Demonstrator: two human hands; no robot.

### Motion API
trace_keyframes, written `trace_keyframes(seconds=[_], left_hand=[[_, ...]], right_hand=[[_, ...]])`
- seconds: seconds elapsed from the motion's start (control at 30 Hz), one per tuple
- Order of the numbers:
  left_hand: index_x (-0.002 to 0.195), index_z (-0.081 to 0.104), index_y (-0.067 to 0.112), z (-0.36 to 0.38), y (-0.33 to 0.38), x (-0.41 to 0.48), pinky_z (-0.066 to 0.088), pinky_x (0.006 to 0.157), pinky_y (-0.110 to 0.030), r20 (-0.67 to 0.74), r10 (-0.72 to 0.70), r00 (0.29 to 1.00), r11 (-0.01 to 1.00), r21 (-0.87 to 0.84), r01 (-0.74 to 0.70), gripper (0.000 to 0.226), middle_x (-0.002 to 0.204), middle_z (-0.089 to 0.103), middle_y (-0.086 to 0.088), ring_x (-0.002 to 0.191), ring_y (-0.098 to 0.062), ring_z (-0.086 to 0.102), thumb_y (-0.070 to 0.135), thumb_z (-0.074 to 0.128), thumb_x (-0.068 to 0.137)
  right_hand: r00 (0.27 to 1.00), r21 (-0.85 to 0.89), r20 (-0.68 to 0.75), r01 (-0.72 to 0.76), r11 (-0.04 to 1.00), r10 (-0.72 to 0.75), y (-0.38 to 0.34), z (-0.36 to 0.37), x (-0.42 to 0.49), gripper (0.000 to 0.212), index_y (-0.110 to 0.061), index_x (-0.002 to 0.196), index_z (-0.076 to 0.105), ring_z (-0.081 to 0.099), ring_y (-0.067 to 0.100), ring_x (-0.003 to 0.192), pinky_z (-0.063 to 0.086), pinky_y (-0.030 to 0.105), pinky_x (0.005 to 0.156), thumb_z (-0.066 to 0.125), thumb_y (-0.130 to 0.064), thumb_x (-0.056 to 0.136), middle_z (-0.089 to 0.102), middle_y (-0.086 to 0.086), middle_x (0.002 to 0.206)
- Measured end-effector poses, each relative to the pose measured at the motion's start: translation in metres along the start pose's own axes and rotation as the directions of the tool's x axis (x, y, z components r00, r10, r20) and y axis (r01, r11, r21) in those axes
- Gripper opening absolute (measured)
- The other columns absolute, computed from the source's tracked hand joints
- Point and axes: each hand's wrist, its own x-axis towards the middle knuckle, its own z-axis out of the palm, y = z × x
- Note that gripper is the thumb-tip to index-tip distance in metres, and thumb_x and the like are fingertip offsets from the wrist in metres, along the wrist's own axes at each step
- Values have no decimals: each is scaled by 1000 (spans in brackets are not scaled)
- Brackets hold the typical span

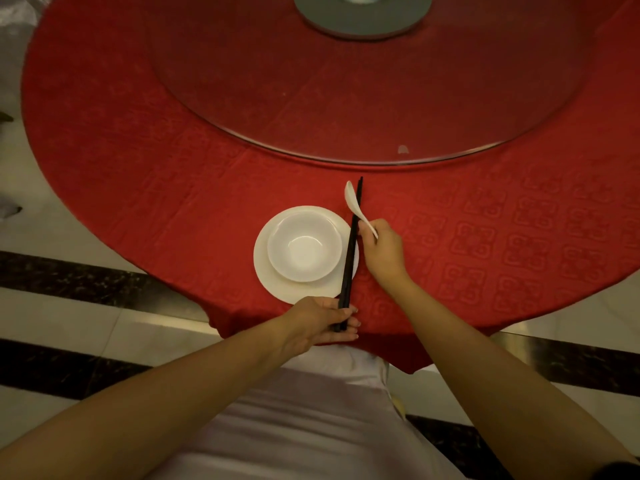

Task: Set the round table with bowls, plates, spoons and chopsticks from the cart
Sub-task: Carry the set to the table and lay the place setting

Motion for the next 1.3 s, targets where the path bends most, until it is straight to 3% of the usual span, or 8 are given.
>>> trace_keyframes(seconds=[0.13,0.27,0.47,0.7,0.83,0.93,1.17,1.3], left_hand=[[83,66,-1,-2,1,3,61,62,-29,5,-17,1000,1000,6,17,7,75,66,-13,73,-21,67,1,60,87],[85,65,-1,-1,1,3,60,61,-28,11,-33,999,999,-1,33,6,80,66,-15,78,-22,67,4,62,86],[111,57,-7,0,-1,0,61,61,-31,-11,-65,998,987,-147,63,24,91,65,-20,84,-27,66,6,56,91],[97,62,0,-1,-4,-2,59,64,-30,-16,-66,998,987,-148,63,14,92,67,-17,84,-24,66,7,51,94],[97,62,0,1,-3,-2,58,64,-28,-32,-63,998,989,-136,58,14,91,67,-16,83,-23,66,7,50,94],[103,60,-3,3,-3,-3,58,64,-29,-51,-56,997,989,-143,48,16,91,66,-17,83,-24,66,6,51,94],[100,61,4,3,-9,-11,61,63,-32,-92,-41,995,988,-154,27,13,101,63,-16,92,-26,64,12,59,90],[103,56,1,-14,-11,-21,61,59,-30,-105,-59,993,995,-90,50,16,101,63,-20,90,-27,66,9,59,90]], right_hand=[[999,13,46,-3,1000,2,5,-1,-1,17,-1,90,58,46,12,61,28,22,49,54,-17,93,53,-2,70],[995,73,94,-27,997,20,8,-4,2,10,-10,84,55,41,1,55,34,11,48,59,-17,90,47,-11,63],[995,95,95,-18,995,9,8,-4,-1,13,-12,81,51,41,2,55,34,17,49,59,-18,90,46,-10,62],[997,68,77,-5,998,0,7,-1,-6,14,-11,82,51,43,9,59,34,22,51,57,-20,91,46,-10,64],[998,62,65,0,998,-4,7,1,-6,19,-3,88,56,48,15,65,36,26,58,57,-21,92,51,-2,70],[998,67,61,12,998,-17,7,0,-7,20,-6,84,55,45,11,60,35,26,54,56,-25,92,50,-5,67],[999,154,33,3,988,-8,6,-6,-5,19,-13,79,51,39,2,54,33,10,46,50,-23,95,45,-11,61],[1000,163,0,3,987,-3,8,-16,-1,19,-14,80,51,39,2,53,33,10,44,48,-24,96,44,-11,60]])
